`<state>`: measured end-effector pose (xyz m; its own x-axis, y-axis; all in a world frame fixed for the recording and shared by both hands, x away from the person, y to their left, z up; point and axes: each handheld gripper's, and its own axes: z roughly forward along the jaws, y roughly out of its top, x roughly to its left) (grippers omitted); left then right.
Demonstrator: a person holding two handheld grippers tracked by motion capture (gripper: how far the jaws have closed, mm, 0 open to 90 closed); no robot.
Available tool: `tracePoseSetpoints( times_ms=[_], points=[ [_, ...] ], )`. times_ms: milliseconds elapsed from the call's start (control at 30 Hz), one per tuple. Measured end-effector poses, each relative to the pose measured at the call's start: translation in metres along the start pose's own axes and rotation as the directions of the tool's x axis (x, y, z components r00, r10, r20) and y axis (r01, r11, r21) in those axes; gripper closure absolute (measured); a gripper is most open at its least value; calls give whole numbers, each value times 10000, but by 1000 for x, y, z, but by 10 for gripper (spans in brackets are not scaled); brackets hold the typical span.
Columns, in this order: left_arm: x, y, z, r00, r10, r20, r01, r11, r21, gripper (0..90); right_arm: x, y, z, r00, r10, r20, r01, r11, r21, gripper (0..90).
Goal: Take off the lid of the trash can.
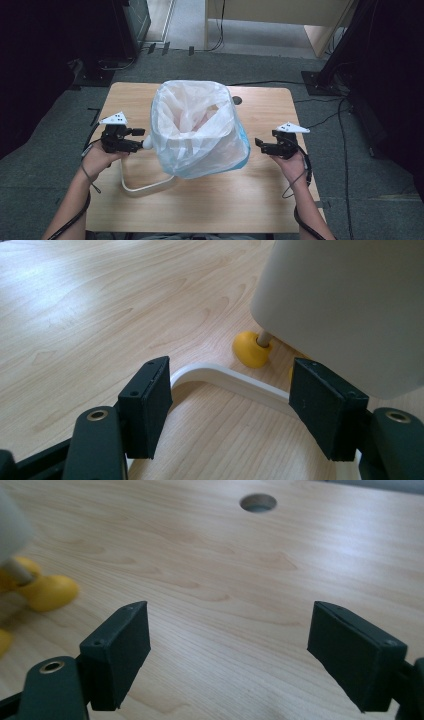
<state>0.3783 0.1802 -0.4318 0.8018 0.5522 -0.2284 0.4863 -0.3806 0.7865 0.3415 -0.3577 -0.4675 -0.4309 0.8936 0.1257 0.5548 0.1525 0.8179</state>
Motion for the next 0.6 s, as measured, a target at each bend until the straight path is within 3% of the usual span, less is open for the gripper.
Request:
tracePoseSetpoints(
  times_ms=[33,100,167,367,600],
  points=[
    [0,1,-1,10000,-30,-18,30,10000,-16,325,-1,2,-4,9993,-98,-359,96,9999,-63,174],
    [-2,3,-3,10000,-86,-28,86,10000,-20,323,0,6,-9,9980,-612,-132,613,9981,50,173],
    [-5,5,-4,10000,-4,-23,4,10000,-3,319,2,9,-13,9962,-834,-266,841,9962,243,199],
    [-8,8,-10,10000,-76,-1,76,9999,-76,311,8,19,-25,9915,-1167,-569,1171,9931,31,312],
    [-7,12,-20,9999,-159,-2,159,9994,-302,307,13,26,-35,9837,-1410,-1115,1433,9896,132,328]
  ],
)
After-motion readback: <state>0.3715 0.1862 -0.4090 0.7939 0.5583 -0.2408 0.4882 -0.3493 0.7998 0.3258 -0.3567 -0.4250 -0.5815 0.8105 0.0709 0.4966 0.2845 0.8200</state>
